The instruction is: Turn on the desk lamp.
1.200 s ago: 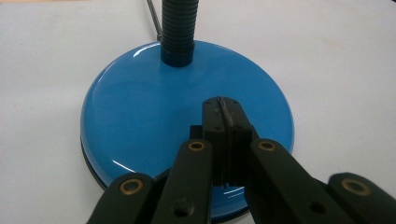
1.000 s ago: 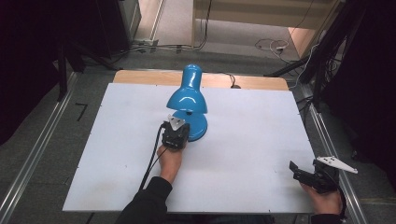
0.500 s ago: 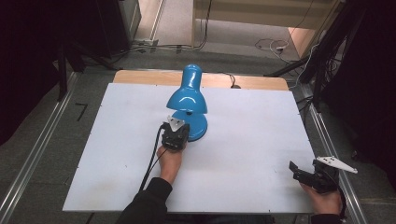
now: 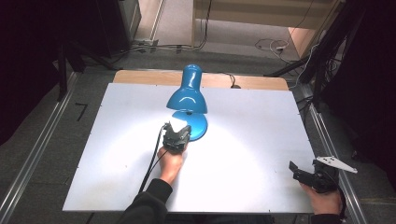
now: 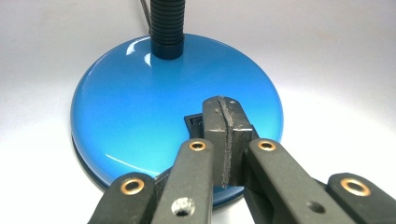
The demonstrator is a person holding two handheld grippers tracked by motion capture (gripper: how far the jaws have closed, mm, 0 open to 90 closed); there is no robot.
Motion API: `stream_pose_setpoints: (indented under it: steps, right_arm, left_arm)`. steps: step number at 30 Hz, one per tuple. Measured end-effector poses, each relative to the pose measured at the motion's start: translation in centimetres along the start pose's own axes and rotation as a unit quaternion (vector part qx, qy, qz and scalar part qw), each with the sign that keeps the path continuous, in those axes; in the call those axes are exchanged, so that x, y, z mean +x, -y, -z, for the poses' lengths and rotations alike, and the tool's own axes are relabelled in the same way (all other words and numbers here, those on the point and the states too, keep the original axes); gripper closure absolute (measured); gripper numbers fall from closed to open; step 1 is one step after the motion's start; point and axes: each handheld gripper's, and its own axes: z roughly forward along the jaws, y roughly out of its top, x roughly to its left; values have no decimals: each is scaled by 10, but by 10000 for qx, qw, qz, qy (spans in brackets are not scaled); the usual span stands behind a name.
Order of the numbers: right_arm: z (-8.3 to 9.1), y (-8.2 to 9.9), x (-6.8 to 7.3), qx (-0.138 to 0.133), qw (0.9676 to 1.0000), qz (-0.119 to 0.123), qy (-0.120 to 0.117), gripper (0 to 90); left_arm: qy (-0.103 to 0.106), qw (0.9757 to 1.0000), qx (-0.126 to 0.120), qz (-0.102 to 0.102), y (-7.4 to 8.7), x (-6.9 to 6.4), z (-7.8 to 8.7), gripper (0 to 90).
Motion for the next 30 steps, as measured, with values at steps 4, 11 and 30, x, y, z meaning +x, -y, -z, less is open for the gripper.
stream_pose_setpoints:
  steps: [4, 11, 30]
  right_arm:
    - [0, 0, 0, -19, 10000, 26, -8, 66]
    - [0, 0, -1, 4, 10000, -12, -2, 66]
    - [0, 1, -1, 28, 10000, -25, 23, 66]
  left_arm:
    - [57, 10000, 25, 55, -1, 2, 0, 900]
    - [168, 9998, 15, 74, 0, 7, 2, 900]
    - [107, 9998, -100, 127, 6, 34, 45, 378]
